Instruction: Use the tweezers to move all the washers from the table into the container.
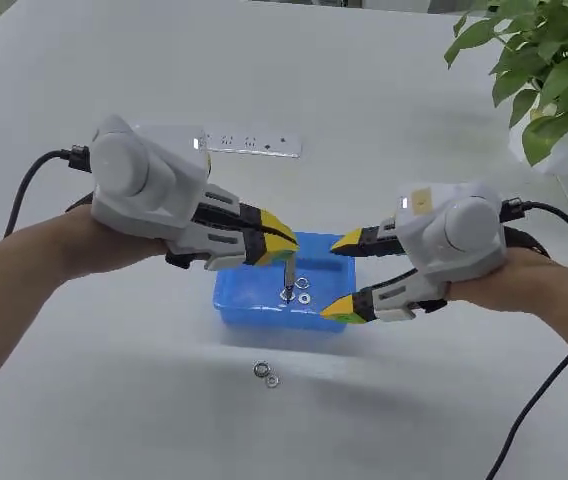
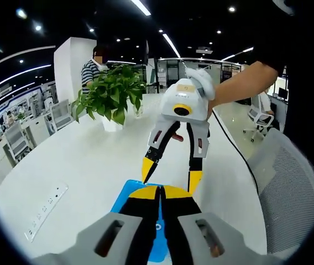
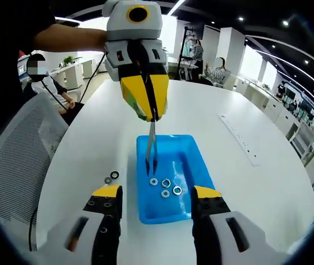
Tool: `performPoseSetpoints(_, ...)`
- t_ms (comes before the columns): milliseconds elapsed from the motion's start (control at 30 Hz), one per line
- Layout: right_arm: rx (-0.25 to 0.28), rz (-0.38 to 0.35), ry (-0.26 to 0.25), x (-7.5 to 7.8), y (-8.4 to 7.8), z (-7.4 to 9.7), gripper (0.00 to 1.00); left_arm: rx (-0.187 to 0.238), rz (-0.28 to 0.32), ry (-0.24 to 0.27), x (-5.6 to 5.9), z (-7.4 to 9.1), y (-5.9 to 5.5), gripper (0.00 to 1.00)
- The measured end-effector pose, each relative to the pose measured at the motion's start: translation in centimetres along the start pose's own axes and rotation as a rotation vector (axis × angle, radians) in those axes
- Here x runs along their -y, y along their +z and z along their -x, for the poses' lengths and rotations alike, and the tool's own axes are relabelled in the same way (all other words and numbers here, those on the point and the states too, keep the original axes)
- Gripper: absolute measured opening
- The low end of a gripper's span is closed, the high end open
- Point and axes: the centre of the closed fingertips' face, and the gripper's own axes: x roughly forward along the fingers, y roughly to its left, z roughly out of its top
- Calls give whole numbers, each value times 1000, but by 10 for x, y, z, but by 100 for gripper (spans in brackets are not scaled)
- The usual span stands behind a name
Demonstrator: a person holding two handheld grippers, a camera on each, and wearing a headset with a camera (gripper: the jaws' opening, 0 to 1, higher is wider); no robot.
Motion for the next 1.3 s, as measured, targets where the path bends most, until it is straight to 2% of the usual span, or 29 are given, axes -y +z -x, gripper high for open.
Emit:
performPoseSetpoints(367, -11, -63, -67, -9, -15, 19, 69, -7, -2, 8, 9, 9, 9, 5)
performPoseSetpoints(733, 32, -149, -121, -18, -21, 27, 90, 7, -5, 2, 21, 17, 22, 5)
performPoseSetpoints(933, 58, -167, -148, -21, -20, 32, 100, -4, -6, -10, 31, 18, 20, 5)
performPoseSetpoints(1300, 56, -183, -152, -34, -25, 34, 100, -12, -1, -25, 49, 15, 11, 5)
